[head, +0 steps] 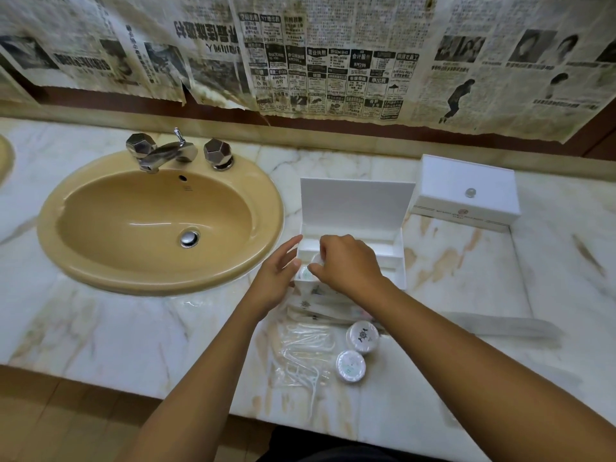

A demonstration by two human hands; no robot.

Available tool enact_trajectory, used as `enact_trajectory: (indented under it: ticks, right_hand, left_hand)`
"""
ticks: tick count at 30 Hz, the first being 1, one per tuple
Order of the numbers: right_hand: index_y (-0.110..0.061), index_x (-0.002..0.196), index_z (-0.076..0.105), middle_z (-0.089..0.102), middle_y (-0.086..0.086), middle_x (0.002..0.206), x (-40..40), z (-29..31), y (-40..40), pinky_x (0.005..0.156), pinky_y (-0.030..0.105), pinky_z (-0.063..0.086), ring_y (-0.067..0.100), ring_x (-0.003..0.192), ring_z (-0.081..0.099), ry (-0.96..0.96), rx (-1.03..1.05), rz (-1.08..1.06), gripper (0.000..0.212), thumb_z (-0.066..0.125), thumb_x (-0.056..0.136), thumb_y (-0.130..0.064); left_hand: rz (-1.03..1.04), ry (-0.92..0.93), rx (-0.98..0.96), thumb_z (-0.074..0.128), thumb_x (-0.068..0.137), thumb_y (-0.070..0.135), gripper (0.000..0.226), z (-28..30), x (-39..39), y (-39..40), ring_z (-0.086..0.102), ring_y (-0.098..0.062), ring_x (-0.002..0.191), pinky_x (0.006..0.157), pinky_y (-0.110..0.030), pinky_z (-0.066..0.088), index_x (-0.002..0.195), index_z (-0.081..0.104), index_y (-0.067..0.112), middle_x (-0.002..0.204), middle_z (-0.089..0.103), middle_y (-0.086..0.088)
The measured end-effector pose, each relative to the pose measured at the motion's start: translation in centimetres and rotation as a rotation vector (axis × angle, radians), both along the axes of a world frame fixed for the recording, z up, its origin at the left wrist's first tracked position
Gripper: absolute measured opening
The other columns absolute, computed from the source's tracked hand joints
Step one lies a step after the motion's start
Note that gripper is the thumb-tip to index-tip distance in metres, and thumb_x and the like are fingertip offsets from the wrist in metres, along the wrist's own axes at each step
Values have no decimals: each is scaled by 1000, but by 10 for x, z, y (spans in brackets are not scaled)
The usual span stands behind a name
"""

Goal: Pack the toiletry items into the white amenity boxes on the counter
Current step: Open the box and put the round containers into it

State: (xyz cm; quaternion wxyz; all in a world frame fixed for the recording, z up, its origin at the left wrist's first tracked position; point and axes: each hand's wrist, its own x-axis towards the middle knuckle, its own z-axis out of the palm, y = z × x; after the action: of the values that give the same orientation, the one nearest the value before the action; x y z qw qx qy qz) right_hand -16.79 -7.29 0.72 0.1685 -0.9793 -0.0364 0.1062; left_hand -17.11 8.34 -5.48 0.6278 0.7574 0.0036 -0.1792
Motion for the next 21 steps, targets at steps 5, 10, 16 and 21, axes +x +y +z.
enact_trajectory:
  ticks: [5,10,16,21]
  right_hand:
    - [-14,88,57,58,6,88,9,-19,13,66,29,38,27,87,59,50,-56,-6,25,62,87,-38]
    - [-11,93,61,62,9,93,13,-27,21,67,29,40,29,89,60,75,-55,1,29,63,87,-38]
    - [-9,95,64,64,8,90,14,-34,17,68,30,44,27,85,61,158,61,-29,29,63,87,-37]
    - [-13,102,65,68,5,96,11,-36,8,75,32,50,20,86,63,217,262,-57,33,60,88,-43]
  left_hand:
    - [-1,-4,-2,48,103,21,43,-2,2,1,36,2,133,80,-11,49,140,42,40,144,44,8]
    - [11,19,-30,49,103,18,42,-5,3,2,40,-10,139,77,-12,48,137,44,43,147,46,0]
    - [0,7,-13,48,103,17,44,-6,3,3,37,4,130,79,-9,47,143,43,35,150,43,2]
    - [-7,6,-12,48,103,18,44,-5,3,3,37,6,129,80,-7,47,143,43,36,150,43,0]
